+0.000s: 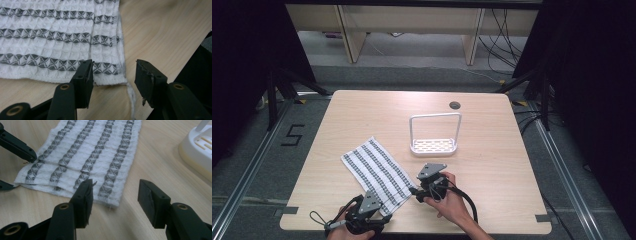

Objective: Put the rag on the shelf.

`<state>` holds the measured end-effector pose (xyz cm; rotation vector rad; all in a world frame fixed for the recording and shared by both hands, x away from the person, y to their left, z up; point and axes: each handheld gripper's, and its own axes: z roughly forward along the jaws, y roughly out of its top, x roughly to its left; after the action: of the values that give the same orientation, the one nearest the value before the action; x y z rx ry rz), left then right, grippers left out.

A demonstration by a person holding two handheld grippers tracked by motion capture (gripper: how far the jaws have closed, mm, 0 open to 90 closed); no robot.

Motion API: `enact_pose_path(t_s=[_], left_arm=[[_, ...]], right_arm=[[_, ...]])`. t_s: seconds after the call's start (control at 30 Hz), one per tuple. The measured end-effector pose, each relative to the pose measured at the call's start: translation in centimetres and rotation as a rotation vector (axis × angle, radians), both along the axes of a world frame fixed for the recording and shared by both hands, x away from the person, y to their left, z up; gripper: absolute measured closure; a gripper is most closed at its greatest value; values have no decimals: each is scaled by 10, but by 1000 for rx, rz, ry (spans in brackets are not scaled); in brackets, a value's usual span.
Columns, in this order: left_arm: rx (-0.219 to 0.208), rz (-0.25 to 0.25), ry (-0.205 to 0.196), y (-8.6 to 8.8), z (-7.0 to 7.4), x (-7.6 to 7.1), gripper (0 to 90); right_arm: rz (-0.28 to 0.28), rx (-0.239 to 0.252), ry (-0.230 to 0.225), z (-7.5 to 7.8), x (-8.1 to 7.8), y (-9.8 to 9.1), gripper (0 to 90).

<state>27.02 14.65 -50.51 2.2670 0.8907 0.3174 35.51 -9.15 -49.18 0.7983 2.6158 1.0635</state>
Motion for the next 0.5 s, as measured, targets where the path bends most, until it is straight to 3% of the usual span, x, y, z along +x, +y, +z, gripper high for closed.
enact_pose_path(t_s=[0.3, 0.47, 0.5], left_arm=[[19, -1, -6, -1, -1, 1, 517], [35, -4, -7, -5, -3, 1, 598], [50, -15, -22, -5, -2, 2, 622]], right_arm=[[4, -12, 17, -7, 4, 6, 504], [17, -24, 35, -13, 8, 9, 561], [45, -27, 5, -16, 11, 8, 580]])
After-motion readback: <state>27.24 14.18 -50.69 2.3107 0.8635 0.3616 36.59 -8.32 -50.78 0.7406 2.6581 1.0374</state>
